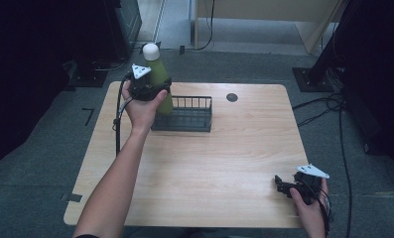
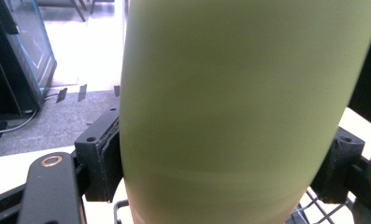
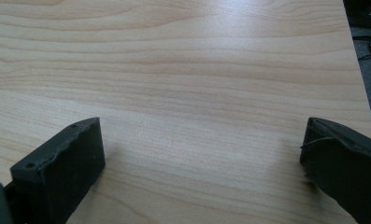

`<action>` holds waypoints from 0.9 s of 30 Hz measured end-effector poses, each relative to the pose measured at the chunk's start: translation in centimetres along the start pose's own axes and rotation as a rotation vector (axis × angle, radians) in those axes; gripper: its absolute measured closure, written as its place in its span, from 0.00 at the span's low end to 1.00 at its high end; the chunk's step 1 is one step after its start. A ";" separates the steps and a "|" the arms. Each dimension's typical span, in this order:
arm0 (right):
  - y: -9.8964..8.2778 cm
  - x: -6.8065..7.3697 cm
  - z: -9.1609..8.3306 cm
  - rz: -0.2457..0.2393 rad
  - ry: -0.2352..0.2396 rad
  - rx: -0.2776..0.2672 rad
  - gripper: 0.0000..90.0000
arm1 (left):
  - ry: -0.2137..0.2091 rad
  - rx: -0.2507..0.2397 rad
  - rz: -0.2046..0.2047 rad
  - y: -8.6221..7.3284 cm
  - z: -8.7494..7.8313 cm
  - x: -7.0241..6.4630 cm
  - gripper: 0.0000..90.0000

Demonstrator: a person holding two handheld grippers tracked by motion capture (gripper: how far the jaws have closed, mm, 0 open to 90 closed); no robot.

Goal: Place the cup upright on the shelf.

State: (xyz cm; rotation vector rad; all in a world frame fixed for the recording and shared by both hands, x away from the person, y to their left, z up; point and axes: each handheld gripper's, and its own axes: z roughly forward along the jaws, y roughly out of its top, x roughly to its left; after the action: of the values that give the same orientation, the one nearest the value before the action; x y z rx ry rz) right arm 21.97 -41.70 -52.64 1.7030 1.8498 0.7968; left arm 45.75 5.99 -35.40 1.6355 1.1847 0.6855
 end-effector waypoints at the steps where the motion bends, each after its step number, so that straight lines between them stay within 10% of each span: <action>1: 0.0 0.0 0.0 0.000 0.000 0.000 0.00 | 0.001 0.004 0.000 -0.1 0.1 0.0 0.24; 27: 0.0 0.0 0.0 0.000 0.000 0.000 0.00 | -0.051 0.034 0.022 -2.8 0.8 0.4 0.22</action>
State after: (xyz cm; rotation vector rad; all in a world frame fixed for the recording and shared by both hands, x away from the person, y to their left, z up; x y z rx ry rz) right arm 21.96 -41.70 -52.64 1.7028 1.8499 0.7968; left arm 45.53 6.22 -38.37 1.6865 1.1489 0.6364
